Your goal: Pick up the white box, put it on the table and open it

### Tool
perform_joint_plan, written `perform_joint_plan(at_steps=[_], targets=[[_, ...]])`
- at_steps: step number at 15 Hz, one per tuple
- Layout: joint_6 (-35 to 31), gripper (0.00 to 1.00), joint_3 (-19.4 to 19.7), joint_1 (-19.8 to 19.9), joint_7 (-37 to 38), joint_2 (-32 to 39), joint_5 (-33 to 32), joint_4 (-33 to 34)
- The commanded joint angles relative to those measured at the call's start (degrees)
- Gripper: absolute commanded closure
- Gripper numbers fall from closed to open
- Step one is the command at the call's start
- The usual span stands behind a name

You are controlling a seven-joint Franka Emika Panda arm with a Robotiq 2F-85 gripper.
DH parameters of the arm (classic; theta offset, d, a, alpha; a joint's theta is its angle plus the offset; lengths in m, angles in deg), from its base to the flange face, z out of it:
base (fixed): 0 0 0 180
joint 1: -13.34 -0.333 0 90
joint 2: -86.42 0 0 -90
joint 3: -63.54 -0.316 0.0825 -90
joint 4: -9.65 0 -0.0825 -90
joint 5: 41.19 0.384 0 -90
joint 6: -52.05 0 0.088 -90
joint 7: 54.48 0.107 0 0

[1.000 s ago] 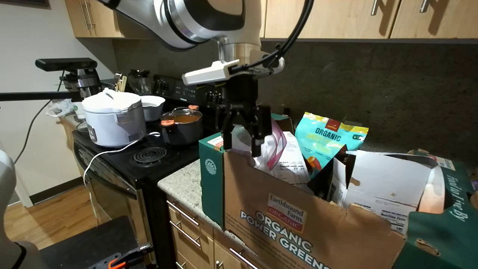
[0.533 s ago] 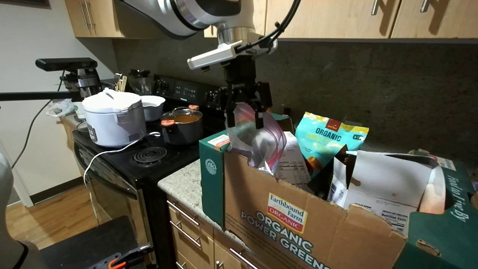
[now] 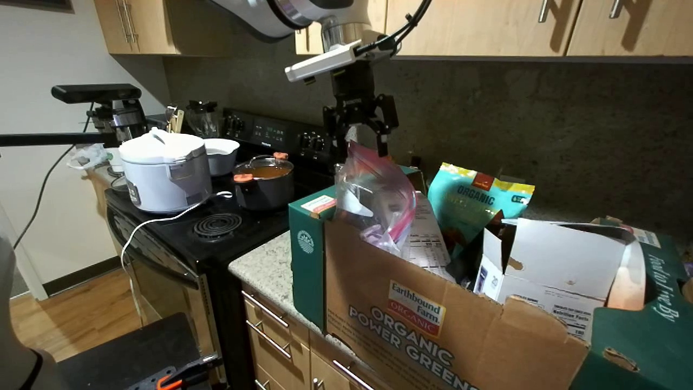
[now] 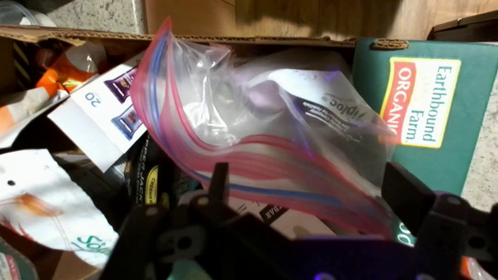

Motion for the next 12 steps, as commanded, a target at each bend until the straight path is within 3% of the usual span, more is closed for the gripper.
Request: perform_joint_plan(at_steps=[1,12], targets=[[1.9,0.00,-0.7,-1.0,-1.3,3.4,-1.7,5.5],[-1.8,0.00,-0.6,-3.0,-3.4,17.7,-1.7,17.3]])
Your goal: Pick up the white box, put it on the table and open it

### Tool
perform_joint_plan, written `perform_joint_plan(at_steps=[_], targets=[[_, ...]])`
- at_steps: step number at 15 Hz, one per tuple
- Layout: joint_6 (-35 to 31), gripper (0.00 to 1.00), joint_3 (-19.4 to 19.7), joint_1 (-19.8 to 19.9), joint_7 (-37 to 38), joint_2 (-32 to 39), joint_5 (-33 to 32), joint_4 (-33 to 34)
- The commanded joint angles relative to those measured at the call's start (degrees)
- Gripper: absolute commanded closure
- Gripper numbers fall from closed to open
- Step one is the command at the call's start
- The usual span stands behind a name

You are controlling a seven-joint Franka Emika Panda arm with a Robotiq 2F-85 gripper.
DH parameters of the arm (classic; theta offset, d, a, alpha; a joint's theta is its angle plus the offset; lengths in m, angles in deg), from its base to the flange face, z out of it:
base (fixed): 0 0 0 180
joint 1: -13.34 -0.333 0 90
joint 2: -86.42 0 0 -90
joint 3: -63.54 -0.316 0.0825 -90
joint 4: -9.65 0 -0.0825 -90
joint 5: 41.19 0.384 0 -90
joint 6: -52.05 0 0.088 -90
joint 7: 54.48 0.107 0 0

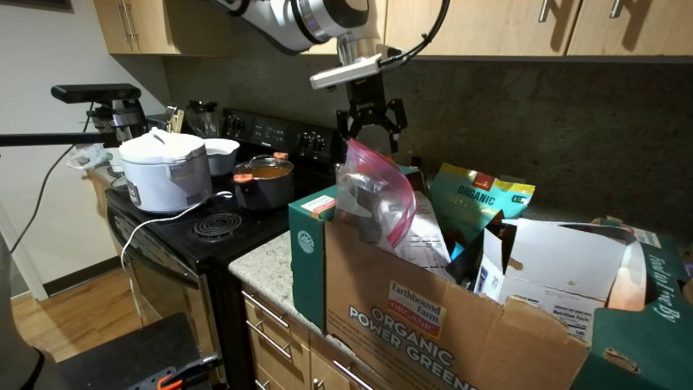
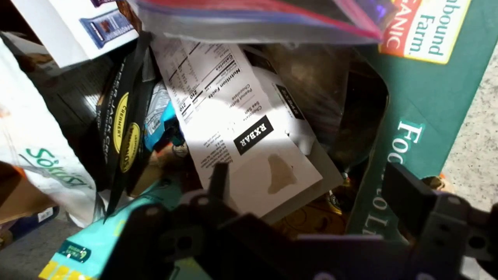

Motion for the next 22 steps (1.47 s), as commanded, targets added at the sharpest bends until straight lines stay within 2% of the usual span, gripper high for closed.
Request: perform_joint_plan(at_steps=[1,5,9,12,17,22], targets=[[-1.8,0.00,0.1,-0.4,0.7,6.3,0.2,5.8],[-8.8,0.00,0.8,-0.7,7.7,10.8,0.6,7.7],[-16.7,0.00,2.8,-1.8,19.7,12.3,-1.6,6.5],[-19.5,0.00,5.3,-3.2,29.3,12.7,-4.3,6.4],[-14.5,0.00,7.8,-4.9,39.9,13.6,-7.5,6.9],[-8.4,0.00,8.0,-4.5,41.7,15.7,-6.3,8.0]])
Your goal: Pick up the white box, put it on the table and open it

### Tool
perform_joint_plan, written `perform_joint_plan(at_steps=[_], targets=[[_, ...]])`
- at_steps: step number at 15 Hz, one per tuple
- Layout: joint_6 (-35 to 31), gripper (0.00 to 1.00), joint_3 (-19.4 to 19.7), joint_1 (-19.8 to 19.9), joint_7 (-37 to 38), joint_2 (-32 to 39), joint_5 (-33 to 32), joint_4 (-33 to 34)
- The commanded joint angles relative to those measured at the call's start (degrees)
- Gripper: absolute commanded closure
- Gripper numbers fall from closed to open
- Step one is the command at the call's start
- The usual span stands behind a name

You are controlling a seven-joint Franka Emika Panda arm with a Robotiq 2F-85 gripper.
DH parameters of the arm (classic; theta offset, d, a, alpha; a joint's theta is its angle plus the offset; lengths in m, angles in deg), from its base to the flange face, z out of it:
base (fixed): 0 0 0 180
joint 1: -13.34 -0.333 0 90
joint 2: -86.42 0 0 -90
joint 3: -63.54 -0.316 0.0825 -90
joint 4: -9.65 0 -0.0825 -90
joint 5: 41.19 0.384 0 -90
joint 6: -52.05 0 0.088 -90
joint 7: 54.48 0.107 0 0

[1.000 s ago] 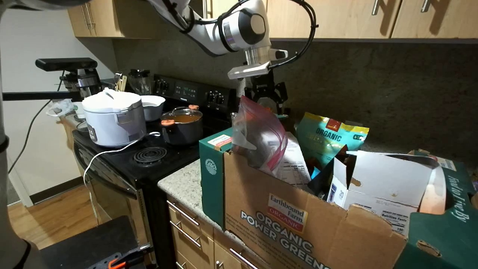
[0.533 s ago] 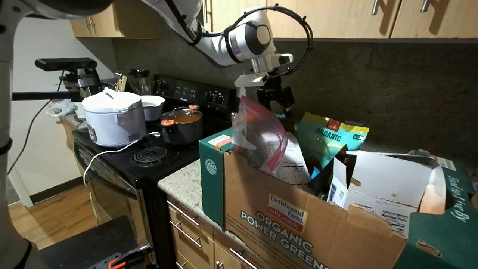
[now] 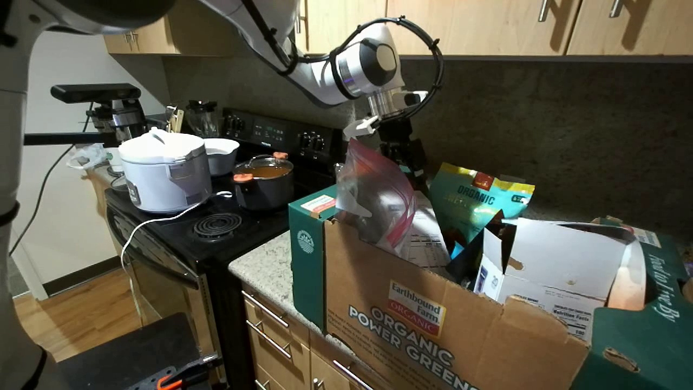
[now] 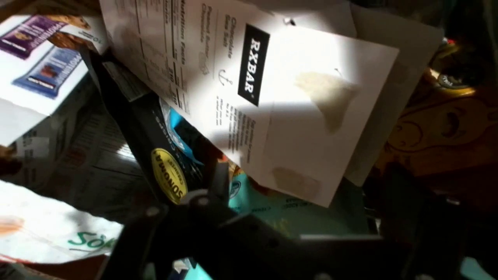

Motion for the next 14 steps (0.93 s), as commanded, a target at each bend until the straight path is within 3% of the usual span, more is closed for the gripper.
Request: perform_joint_plan(at_steps=[1,10,11,12,14], targets=[[4.3,0.00,0.8,-0.5,1.8,1.9,-0.2,2.1],[11.5,0.00,1.8,0.3,-0.4,7.0,0.9,7.6],[12.1,0.03,2.0,0.4,-0.5,7.4,0.9,8.3],[12.4,0.27,2.1,0.5,-0.6,7.6,0.9,8.8],[13.1,0.32,2.4,0.5,-0.6,7.8,0.7,9.6]])
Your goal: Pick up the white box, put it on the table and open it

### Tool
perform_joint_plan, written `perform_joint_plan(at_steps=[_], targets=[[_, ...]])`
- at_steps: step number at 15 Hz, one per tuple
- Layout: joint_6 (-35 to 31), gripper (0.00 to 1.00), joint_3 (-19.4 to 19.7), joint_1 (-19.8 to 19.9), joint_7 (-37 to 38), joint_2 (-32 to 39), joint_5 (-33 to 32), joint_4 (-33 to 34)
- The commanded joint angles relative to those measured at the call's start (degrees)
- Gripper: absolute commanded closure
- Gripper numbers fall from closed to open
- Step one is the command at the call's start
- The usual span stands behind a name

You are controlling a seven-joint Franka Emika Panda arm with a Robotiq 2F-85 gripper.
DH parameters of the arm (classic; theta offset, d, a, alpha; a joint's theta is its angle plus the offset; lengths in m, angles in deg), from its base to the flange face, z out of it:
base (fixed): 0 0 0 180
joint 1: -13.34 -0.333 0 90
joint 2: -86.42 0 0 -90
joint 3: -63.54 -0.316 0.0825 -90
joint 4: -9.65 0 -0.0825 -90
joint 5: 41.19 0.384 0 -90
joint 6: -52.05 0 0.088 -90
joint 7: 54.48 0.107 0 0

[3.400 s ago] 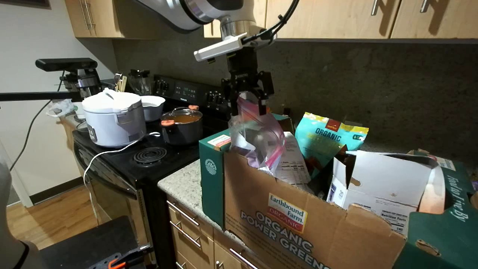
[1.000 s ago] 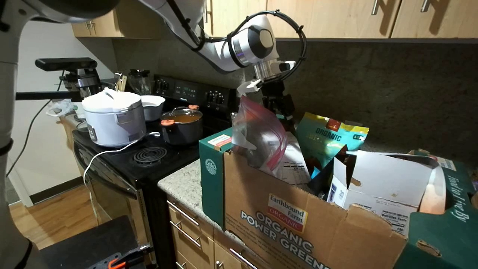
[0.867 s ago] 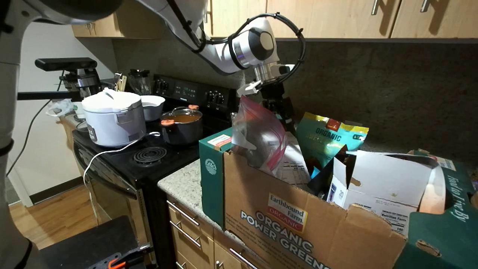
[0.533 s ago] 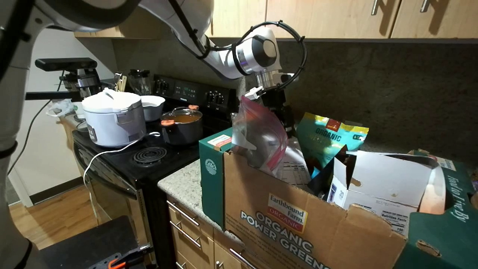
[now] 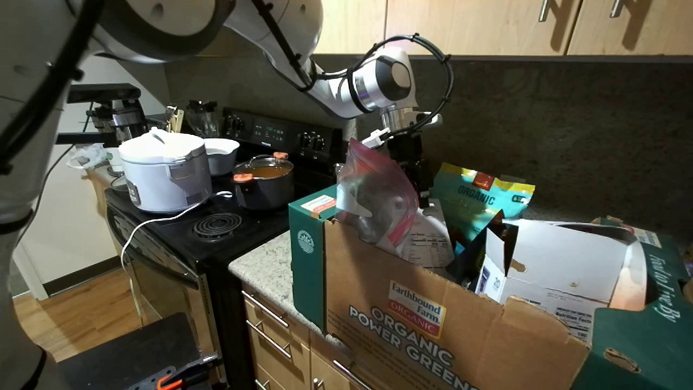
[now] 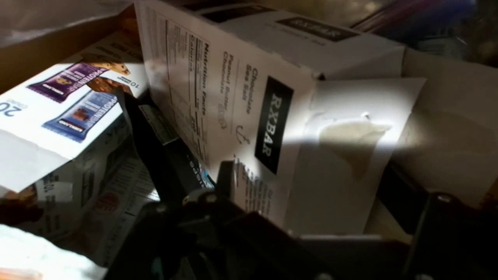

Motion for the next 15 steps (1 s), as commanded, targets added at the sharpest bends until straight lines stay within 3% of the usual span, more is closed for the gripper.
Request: perform_joint_plan(at_steps=[1,9,11,15], targets=[[3.4,0.40,0.8,0.1,-1.1,0.9,0.5,3.3],[6.0,0.96,1.5,0.6,-2.3,0.5,0.2,4.7],[6.3,0.94,1.4,0.8,-3.1,0.1,0.0,4.5],[6.7,0.99,1.4,1.1,-5.3,-2.2,0.0,3.5]])
